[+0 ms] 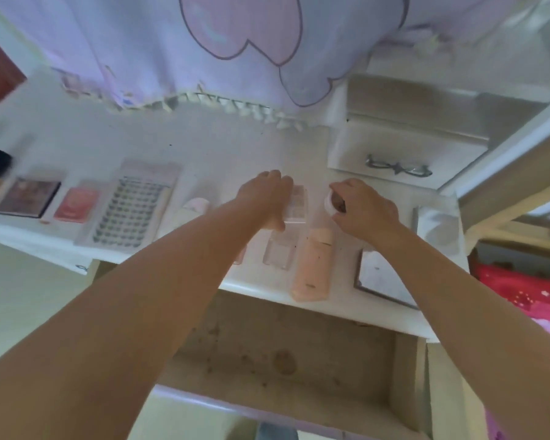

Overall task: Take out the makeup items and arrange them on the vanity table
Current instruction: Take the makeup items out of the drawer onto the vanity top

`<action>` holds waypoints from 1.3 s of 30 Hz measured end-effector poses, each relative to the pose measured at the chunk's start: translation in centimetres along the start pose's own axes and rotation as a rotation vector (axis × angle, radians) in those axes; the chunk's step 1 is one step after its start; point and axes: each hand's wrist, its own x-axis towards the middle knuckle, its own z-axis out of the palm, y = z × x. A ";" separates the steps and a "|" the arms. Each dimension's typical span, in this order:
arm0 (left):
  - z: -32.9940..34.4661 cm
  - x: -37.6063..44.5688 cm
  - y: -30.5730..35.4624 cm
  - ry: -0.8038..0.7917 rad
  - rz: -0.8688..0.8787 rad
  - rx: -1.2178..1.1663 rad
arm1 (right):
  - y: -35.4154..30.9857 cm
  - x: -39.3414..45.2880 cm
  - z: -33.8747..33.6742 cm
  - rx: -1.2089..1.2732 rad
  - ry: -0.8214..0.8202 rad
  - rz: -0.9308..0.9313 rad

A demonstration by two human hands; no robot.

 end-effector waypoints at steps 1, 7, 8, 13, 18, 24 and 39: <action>0.2 1.1 0.0 -0.036 -0.002 0.010 | 0.3 0.5 0.3 -0.023 -0.014 -0.005; 2.2 4.7 -0.3 -0.077 0.039 0.036 | 1.8 2.3 1.4 -0.133 -0.058 -0.067; 2.4 4.6 -0.4 -0.061 0.046 0.028 | 1.8 2.2 1.6 -0.126 -0.049 -0.073; 3.0 0.3 -0.2 0.124 0.078 -0.101 | 0.6 -2.9 2.8 0.051 0.352 -0.153; 8.2 -11.1 0.4 0.326 0.171 -0.167 | -2.8 -14.4 6.4 0.199 0.334 -0.412; 17.3 -22.9 0.9 0.102 0.127 -0.191 | -1.3 -19.6 12.8 -0.210 -0.327 -0.220; 24.8 -23.6 0.7 0.382 0.017 -0.115 | 3.8 -14.3 18.8 0.018 -0.010 0.519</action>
